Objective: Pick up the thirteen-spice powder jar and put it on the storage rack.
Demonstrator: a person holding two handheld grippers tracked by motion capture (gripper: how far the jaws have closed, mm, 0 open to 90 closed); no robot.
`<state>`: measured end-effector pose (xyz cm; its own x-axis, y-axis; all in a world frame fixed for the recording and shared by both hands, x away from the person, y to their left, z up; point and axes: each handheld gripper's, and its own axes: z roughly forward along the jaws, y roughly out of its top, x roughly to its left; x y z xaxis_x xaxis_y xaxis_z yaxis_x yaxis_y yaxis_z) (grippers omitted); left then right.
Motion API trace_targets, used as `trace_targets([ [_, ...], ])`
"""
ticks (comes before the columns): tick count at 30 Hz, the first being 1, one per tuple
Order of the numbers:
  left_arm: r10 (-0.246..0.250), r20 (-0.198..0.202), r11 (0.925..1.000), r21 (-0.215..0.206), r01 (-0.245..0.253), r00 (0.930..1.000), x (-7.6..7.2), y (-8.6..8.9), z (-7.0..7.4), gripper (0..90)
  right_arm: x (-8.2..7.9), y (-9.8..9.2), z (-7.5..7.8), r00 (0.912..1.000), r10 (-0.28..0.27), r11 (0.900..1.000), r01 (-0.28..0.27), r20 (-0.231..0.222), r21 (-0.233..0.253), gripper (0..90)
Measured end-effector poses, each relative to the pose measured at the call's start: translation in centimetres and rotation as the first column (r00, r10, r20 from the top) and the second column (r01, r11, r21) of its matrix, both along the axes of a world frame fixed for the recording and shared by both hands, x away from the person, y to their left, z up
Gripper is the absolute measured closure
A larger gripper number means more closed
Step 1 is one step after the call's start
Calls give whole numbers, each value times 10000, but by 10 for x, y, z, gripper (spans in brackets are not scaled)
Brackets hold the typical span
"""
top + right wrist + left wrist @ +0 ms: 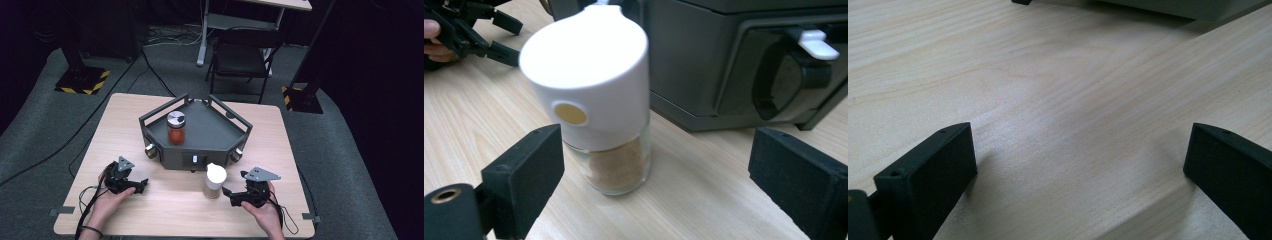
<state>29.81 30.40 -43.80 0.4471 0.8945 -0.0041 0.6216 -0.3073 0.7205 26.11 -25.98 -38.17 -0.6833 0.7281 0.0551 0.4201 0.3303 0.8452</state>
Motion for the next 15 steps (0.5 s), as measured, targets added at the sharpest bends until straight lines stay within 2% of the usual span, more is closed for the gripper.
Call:
trace_targets([
  [15, -1, 0, 10000, 0, 1, 10000, 0, 0, 0, 0, 5, 24, 3, 9985, 539, 9985, -538, 116, -44, 77],
])
